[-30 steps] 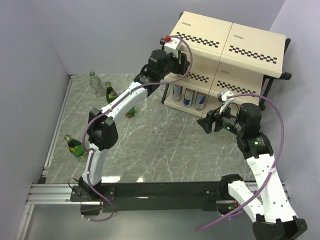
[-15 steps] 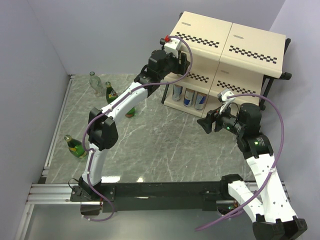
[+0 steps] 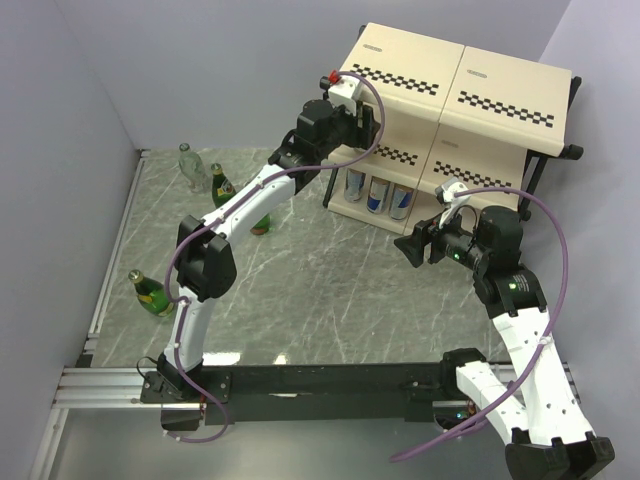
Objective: Place and organize the beverage onto the shelf
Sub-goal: Place the drink on the shelf.
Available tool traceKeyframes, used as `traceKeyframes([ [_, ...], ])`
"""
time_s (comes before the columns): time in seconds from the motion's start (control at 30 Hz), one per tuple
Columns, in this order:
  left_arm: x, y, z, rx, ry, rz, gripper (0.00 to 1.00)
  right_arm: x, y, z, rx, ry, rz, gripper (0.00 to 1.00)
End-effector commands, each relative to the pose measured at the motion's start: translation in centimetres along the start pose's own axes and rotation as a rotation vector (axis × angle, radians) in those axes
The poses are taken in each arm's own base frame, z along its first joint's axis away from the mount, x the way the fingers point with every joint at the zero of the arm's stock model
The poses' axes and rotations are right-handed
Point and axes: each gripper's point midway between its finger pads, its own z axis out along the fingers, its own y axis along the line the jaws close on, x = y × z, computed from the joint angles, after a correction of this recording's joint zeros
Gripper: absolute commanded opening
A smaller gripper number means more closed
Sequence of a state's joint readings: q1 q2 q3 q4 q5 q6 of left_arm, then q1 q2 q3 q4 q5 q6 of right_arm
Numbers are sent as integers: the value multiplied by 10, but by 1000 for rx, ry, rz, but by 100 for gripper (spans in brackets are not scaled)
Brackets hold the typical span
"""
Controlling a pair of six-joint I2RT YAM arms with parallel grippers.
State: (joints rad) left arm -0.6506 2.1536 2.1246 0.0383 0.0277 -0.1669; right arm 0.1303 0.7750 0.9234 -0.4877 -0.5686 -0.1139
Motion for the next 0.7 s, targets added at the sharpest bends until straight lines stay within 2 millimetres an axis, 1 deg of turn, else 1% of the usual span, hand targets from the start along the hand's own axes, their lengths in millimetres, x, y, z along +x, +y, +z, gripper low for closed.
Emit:
traceKeyframes([
  [0.0,-69,-13,-9,22,-186,-3,75,-5,-4,0,13,-20,-21,75],
  [0.27,-68,-14,-8,26,-185,-5,76,-5,-4,0,13,-20,-21,75],
  [0.53,-65,-16,-6,34,-179,-7,71,-5,-5,0,18,-21,-21,75],
  [0.67,-66,-17,-9,39,-183,-6,72,-5,-5,0,18,-21,-21,75],
])
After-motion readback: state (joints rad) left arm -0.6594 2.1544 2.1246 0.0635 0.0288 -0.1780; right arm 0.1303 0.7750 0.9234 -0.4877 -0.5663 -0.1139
